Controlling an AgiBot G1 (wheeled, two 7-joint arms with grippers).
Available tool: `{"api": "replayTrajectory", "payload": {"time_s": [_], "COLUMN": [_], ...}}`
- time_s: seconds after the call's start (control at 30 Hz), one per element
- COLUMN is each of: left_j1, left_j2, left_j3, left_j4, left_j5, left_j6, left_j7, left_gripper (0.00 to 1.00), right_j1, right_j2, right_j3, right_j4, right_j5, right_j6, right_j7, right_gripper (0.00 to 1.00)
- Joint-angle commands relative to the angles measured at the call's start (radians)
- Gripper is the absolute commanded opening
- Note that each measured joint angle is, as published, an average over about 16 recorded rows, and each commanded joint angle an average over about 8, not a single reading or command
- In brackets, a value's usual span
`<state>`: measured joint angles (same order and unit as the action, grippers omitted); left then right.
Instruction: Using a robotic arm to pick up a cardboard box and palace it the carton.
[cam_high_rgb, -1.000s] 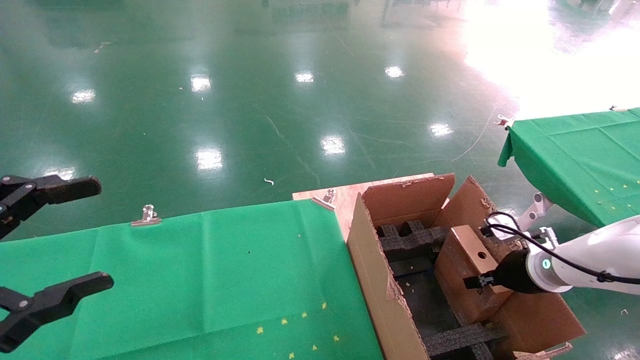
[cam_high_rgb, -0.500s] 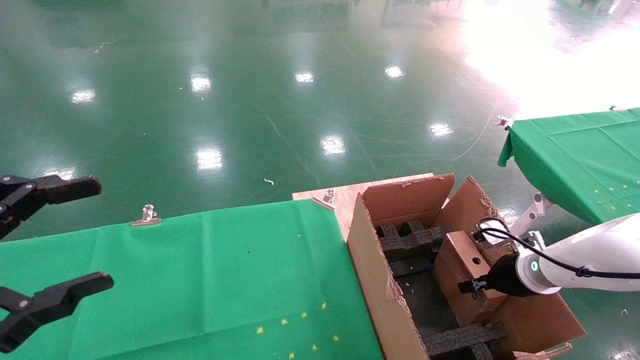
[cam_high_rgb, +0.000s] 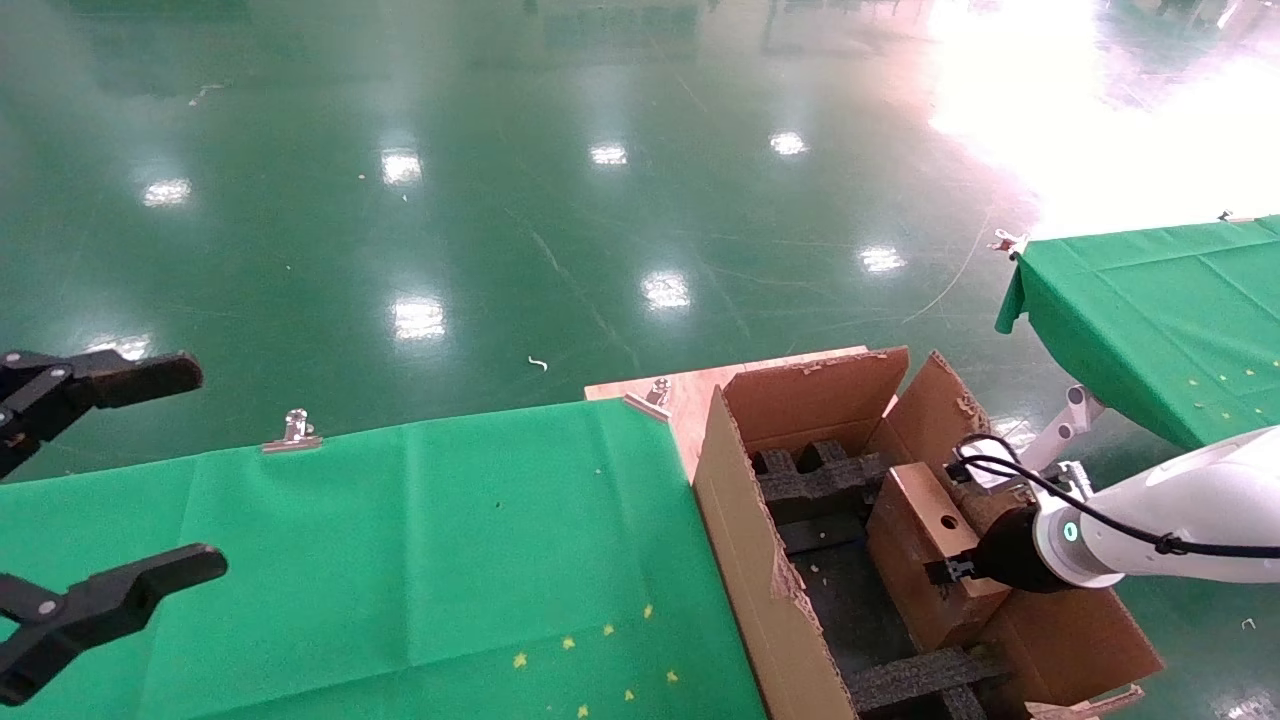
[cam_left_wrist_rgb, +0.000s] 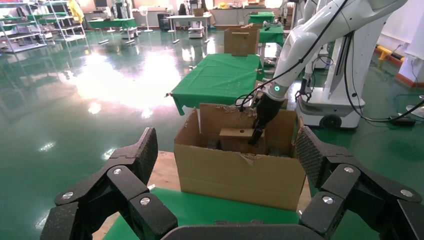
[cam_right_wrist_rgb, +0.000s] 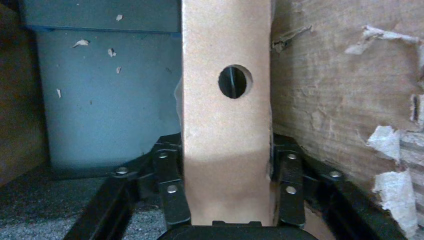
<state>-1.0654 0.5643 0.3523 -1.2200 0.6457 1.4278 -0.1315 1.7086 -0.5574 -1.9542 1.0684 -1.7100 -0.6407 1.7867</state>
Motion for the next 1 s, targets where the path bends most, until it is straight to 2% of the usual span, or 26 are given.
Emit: {"api": "replayTrajectory", "payload": {"time_s": [0.03, 0.47, 0.77, 1.0], "left_j1": [0.0, 0.0, 0.0, 0.0], "left_j2": [0.0, 0.0, 0.0, 0.0], "left_j3": [0.0, 0.0, 0.0, 0.0], "left_j4": [0.0, 0.0, 0.0, 0.0], "left_j5": [0.0, 0.0, 0.0, 0.0], "left_j6": [0.0, 0.0, 0.0, 0.0], "left_j7": [0.0, 0.0, 0.0, 0.0], "left_gripper": [1.0, 1.0, 1.0, 1.0], "right_j1": [0.0, 0.064, 0.202, 0.318], "right_j2": [0.0, 0.021, 0.048, 0.081], "right_j3": [0.0, 0.023, 0.089, 0.167], "right_j4": [0.0, 0.027, 0.097, 0.202], "right_j5": [0.001, -0.004, 0.015, 0.118], "right_j6": [0.0, -0.012, -0.022, -0.047], "right_j7": [0.001, -0.01, -0.041, -0.111], "right_gripper": [1.0, 1.0, 1.0, 1.0]}}
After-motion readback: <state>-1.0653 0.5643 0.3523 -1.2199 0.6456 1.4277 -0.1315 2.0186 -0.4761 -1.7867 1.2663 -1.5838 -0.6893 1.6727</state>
